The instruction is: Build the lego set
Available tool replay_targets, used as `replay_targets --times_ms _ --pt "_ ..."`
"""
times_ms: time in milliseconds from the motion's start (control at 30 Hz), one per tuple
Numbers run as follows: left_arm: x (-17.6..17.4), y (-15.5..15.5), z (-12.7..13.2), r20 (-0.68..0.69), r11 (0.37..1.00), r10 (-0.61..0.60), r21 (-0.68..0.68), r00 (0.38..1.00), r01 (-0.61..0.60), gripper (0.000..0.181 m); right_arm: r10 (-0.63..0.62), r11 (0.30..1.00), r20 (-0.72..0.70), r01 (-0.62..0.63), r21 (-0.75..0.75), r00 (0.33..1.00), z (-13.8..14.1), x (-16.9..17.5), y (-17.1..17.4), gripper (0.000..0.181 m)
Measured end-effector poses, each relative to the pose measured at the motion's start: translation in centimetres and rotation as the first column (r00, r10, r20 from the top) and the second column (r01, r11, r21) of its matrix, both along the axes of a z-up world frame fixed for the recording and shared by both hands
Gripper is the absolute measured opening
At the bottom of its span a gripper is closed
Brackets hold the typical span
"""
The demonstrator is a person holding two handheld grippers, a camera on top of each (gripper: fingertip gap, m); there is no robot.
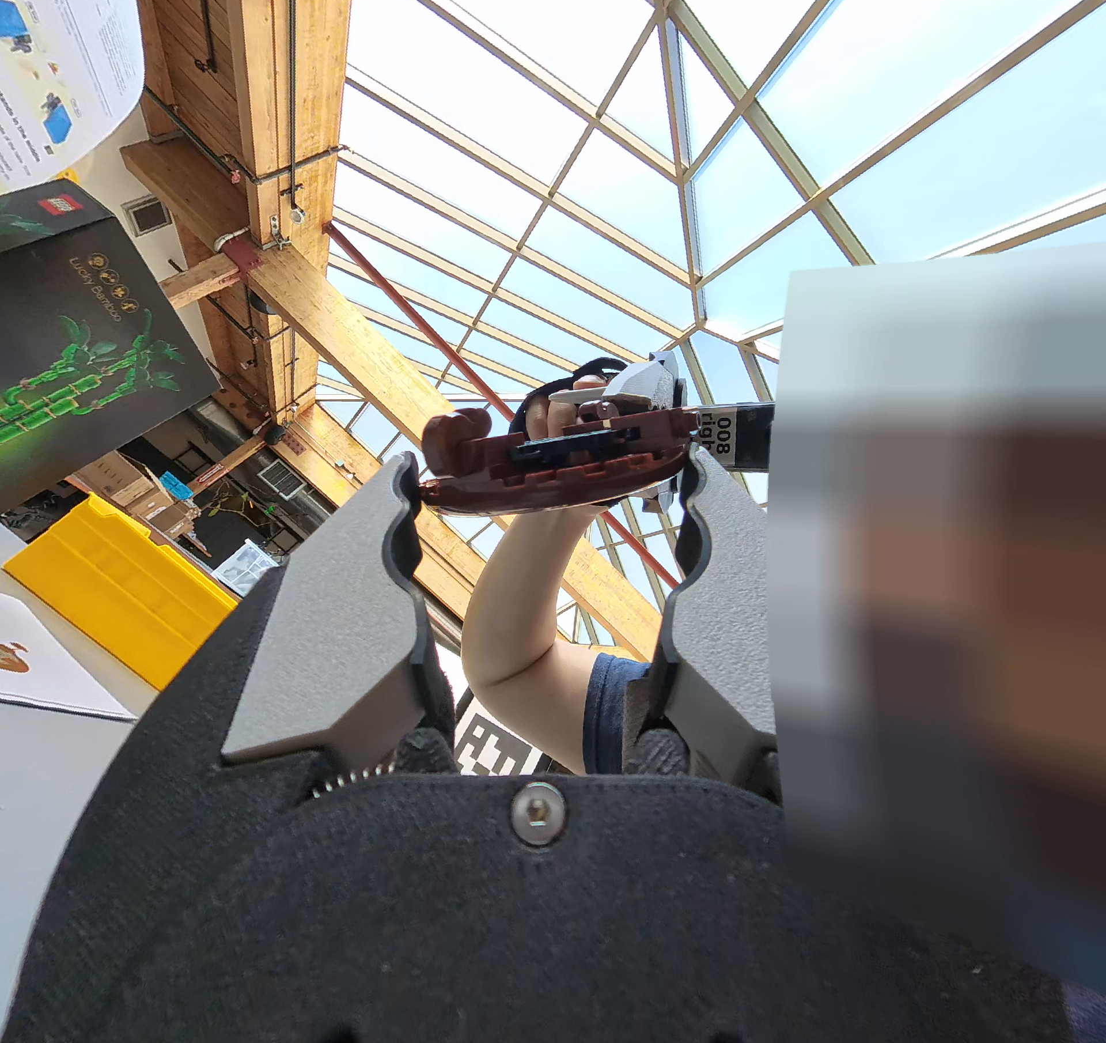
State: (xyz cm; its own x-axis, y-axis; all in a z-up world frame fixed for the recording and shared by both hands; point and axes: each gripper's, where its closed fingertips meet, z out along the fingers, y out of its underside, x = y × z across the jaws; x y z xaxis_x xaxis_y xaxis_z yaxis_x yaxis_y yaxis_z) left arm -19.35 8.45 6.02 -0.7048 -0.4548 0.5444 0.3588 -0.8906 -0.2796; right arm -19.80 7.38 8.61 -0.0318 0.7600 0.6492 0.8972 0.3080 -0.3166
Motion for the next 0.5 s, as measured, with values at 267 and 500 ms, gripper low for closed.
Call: replay_targets --times_ms 267,500 --pt "-0.13 -0.01 -0.01 0.016 1.0 -0.017 -0.013 1.0 0.018 0.087 0.016 0.997 -0.006 -0.016 0.076 1.0 -0.02 -0.13 0.07 0.013" --pt "-0.08 -0.02 -0.16 -0.017 0.999 0.03 0.017 0.999 -0.029 0.085 -0.003 0.996 -0.009 0.004 0.088 1.0 -0.17 0.08 0.09 0.013"
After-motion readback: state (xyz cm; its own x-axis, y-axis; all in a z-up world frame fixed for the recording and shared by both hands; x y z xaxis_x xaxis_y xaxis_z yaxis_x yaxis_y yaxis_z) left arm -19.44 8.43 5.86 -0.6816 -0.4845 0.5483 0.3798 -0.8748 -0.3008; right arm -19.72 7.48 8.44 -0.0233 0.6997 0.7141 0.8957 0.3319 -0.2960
